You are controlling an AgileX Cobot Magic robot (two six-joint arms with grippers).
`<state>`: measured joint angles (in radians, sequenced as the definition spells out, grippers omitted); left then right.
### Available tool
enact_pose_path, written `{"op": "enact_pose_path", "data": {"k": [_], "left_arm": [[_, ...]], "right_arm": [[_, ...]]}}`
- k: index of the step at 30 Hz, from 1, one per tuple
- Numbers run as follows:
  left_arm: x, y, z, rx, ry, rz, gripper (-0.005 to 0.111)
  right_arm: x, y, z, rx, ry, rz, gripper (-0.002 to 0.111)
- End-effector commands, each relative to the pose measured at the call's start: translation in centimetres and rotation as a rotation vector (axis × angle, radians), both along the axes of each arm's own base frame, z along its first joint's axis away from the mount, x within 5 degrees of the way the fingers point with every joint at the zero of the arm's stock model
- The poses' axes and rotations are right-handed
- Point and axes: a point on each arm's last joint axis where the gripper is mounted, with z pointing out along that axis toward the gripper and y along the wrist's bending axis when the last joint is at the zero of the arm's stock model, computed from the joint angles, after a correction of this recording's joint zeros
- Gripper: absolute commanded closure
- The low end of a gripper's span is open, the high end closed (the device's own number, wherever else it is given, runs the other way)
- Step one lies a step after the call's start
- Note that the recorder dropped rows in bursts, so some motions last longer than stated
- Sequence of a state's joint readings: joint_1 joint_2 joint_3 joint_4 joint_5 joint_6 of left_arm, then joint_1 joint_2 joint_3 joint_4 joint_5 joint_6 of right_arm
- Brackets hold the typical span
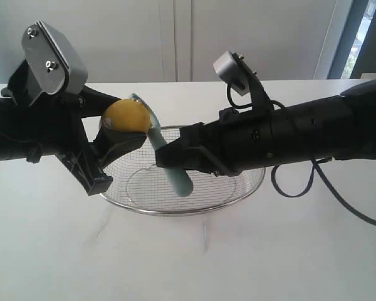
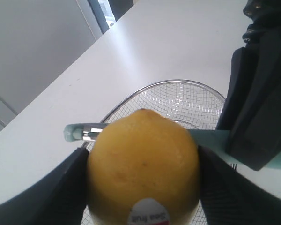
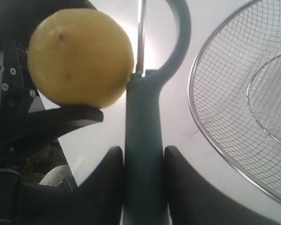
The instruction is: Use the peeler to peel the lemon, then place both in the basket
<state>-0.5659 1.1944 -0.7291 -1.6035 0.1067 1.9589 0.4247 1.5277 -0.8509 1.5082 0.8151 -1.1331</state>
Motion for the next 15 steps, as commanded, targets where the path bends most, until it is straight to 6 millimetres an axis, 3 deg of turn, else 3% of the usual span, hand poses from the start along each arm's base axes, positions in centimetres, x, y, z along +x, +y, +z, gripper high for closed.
{"op": "enact_pose_path", "data": {"k": [1, 15], "left_arm": [[-0.29, -0.13, 0.26, -0.001, -0.024, -0.029, 0.107], [-0.29, -0.13, 0.26, -0.001, -0.024, -0.029, 0.107]], "right_arm": [[0.09, -0.21, 0.51, 0.011, -0.024, -0.011, 0.108], [0.13, -0.23, 0.49, 0.008, -0.025, -0.016, 0.108]]}}
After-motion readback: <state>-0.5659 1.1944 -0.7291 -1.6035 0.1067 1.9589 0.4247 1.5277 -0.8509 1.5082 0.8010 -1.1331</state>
